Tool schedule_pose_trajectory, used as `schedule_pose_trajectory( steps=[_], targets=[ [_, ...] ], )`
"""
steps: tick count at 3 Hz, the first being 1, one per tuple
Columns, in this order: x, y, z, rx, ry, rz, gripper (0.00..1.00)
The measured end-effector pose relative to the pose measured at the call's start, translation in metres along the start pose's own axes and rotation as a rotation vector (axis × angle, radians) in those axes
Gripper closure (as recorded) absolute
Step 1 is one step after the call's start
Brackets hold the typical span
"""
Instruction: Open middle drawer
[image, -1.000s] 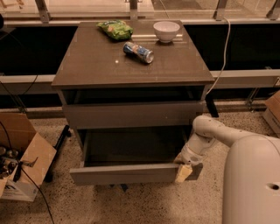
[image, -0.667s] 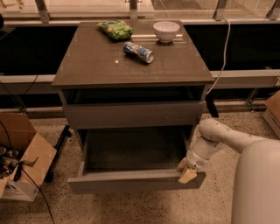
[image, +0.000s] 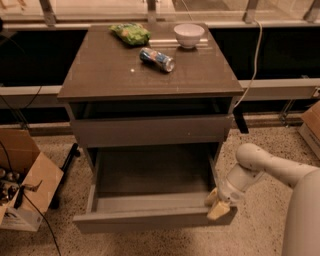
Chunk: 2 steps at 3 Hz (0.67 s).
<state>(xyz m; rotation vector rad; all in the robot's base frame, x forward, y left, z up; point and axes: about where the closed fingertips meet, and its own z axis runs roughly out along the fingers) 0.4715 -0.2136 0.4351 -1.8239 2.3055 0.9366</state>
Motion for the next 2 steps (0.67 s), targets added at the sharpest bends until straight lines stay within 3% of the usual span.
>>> schedule_pose_trajectory(
  steps=[1,2],
  targets=[
    [0.0,-0.0001,0.0001,0.0,0.0,0.0,0.1],
    [0.0,0.0003,0.0019,-0.004,0.0,0.0,0.0]
  ],
)
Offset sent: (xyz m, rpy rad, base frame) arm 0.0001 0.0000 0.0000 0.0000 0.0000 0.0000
